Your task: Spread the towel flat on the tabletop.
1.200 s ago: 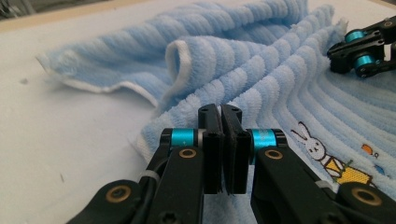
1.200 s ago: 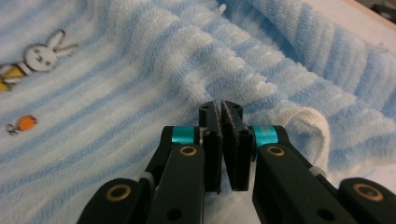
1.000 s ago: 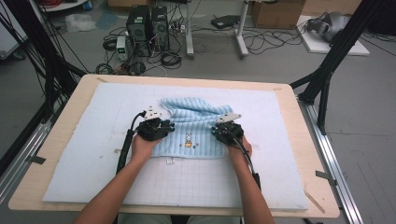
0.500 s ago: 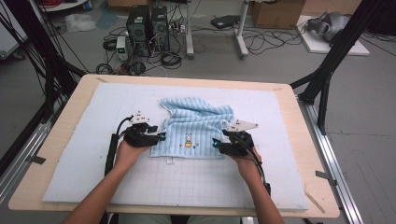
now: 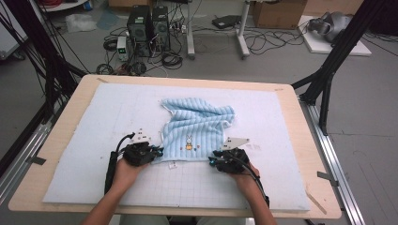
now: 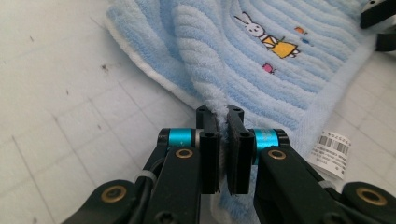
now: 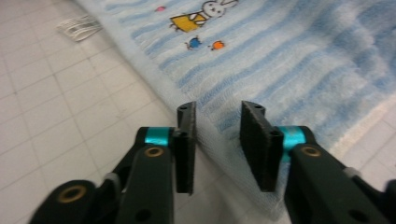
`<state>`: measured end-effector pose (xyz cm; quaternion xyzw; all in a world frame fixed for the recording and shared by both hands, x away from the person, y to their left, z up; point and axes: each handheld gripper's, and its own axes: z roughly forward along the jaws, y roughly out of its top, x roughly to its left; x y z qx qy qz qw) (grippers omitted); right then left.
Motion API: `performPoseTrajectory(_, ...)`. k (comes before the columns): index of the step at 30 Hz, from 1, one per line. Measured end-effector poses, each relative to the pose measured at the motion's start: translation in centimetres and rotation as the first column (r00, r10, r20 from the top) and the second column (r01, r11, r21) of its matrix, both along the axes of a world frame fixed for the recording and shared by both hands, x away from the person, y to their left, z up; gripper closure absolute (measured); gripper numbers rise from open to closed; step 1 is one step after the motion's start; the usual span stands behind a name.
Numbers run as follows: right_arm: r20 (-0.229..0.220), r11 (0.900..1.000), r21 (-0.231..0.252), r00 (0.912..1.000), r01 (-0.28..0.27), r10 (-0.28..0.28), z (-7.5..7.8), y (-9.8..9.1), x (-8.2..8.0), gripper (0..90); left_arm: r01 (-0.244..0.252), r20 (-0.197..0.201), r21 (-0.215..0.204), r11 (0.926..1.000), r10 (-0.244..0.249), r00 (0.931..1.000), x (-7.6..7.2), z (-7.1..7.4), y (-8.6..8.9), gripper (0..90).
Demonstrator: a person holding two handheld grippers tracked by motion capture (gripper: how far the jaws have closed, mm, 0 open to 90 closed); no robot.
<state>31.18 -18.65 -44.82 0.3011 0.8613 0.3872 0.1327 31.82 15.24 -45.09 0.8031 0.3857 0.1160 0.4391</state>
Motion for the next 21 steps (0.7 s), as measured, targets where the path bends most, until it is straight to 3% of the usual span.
performPoseTrajectory(4, 0.016, 1.0000, -0.002, 0.9999, 0.001, -0.001, 0.0, -0.1, -0.4, 82.0, -0.001, -0.009, -0.008, 1.0000, 0.001, 1.0000, -0.6, 0.0, 0.0, 85.0)
performPoseTrajectory(9, -0.027, 0.9973, 0.000, 0.9970, -0.073, 0.073, 0.3, -0.4, -1.5, 83.3, 0.024, -0.014, -0.013, 0.9996, -0.024, 0.9996, -1.7, 0.0, 0.2, 84.9)
performPoseTrajectory(13, -0.058, 0.9909, 0.003, 0.9892, -0.135, 0.135, 0.5, -0.6, -2.7, 83.3, 0.039, -0.010, -0.036, 0.9986, -0.039, 0.9992, -3.3, 0.2, 0.6, 84.8)
performPoseTrajectory(21, -0.100, 0.9771, 0.013, 0.9720, -0.212, 0.213, 0.6, -0.6, -6.5, 83.2, 0.080, -0.023, -0.026, 0.9965, -0.080, 0.9965, -6.4, -0.1, 1.3, 83.3)
